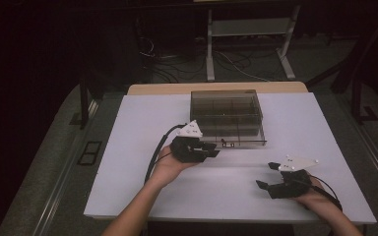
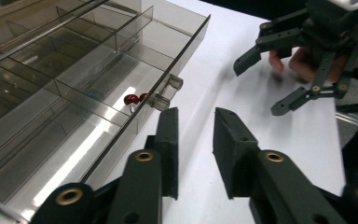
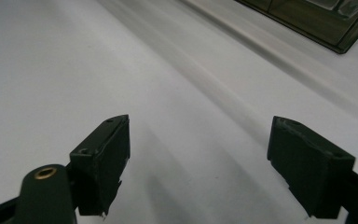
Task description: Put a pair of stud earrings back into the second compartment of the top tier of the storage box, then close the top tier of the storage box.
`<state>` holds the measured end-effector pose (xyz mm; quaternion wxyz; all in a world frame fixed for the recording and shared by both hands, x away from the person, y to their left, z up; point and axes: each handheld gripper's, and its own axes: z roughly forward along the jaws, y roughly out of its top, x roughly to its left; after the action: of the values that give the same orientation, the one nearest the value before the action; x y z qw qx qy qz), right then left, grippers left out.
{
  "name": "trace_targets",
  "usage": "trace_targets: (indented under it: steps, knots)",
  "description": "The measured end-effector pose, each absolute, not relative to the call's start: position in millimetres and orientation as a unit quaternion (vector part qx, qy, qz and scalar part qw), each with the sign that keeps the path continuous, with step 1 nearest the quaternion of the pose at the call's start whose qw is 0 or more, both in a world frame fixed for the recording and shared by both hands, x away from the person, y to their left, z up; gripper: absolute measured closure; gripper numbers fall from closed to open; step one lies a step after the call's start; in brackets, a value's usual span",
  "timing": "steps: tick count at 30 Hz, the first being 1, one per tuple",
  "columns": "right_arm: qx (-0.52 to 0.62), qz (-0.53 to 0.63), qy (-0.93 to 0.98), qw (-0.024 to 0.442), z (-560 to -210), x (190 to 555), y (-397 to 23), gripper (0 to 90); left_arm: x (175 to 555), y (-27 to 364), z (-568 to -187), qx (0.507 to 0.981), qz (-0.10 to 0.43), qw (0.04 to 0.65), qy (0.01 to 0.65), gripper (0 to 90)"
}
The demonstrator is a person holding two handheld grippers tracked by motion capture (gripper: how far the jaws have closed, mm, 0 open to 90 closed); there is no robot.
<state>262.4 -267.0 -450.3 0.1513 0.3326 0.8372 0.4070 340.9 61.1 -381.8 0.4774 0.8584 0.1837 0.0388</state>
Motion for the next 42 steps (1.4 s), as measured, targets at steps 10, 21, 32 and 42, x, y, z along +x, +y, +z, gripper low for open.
trace_targets:
  steps: [10,21,32,42]
  knots:
    - [0.335,0.406,0.837,0.152,-450,262,-267,20.4,350,51,-395,0.861,0.031,0.473,0.185,89.1]
    - [0.331,0.405,0.839,0.151,-451,261,-267,20.4,356,45,-398,0.86,0.046,0.471,0.19,89.5]
    - [0.33,0.405,0.839,0.153,-451,261,-267,20.4,359,42,-401,0.858,0.058,0.472,0.194,89.5]
    - [0.331,0.402,0.841,0.147,-452,261,-266,20.4,360,41,-403,0.86,0.063,0.47,0.189,89.5]
